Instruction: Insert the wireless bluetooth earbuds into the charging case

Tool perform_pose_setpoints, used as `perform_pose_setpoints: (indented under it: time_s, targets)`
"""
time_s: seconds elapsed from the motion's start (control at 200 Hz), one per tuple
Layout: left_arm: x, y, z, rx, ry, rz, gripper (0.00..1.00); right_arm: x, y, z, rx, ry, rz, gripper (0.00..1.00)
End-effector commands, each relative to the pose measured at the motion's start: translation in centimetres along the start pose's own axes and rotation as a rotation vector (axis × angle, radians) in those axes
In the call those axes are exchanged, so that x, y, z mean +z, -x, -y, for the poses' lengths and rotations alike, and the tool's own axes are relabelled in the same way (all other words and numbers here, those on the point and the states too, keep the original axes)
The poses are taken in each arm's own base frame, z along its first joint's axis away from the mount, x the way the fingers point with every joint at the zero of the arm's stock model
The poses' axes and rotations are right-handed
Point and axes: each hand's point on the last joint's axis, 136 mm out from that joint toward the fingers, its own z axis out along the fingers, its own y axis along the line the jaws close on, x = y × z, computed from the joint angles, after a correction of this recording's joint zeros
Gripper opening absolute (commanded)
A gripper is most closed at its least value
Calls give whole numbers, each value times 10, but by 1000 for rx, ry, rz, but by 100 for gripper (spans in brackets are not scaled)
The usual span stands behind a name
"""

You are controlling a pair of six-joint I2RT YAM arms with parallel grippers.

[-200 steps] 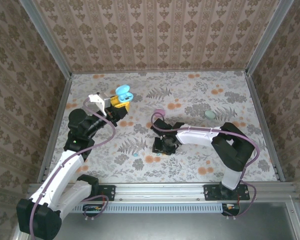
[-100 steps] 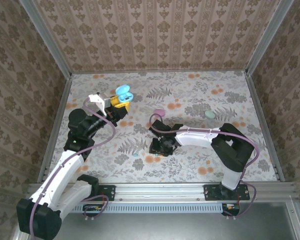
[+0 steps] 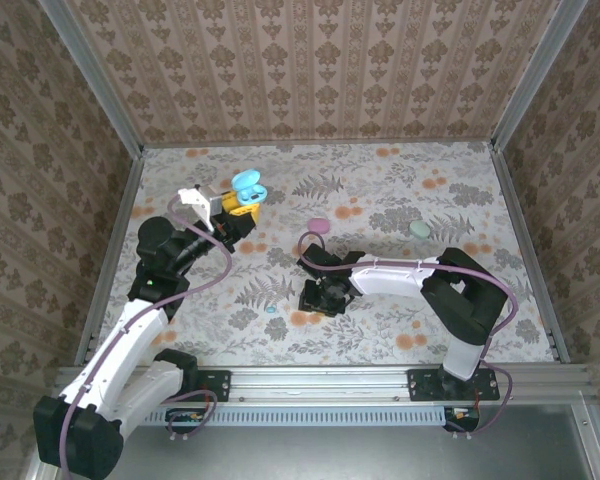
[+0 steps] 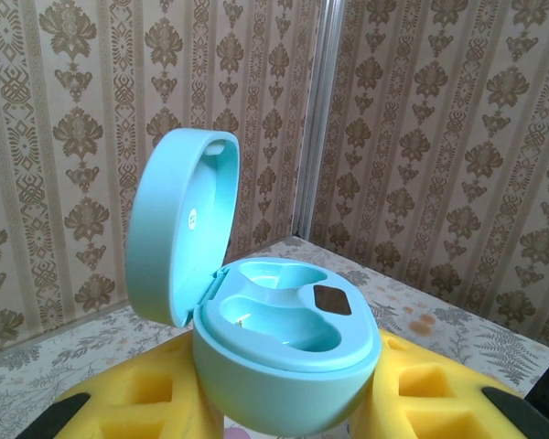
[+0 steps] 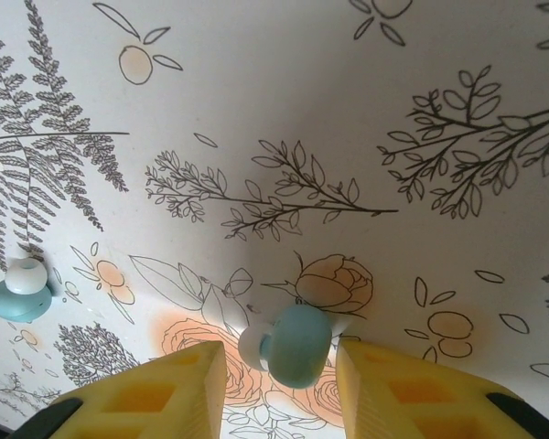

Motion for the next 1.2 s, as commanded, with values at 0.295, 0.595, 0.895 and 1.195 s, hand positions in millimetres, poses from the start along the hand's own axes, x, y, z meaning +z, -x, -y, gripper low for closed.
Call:
perform_pose_setpoints:
  time_s: [0.295, 0.595, 0.895, 1.195]
  targets:
    - [1, 25, 9, 55, -28, 58, 29, -5, 16, -24, -37, 62, 75, 37]
    - [1, 25, 8, 56, -26, 57, 29, -6, 18, -30, -47, 81, 76, 36]
    - [2, 24, 7, 53, -25, 55, 29, -5, 15, -41, -79, 109, 45, 36]
    - [2, 25, 7, 54, -28, 58, 29, -2, 6, -45, -127, 87, 5, 36]
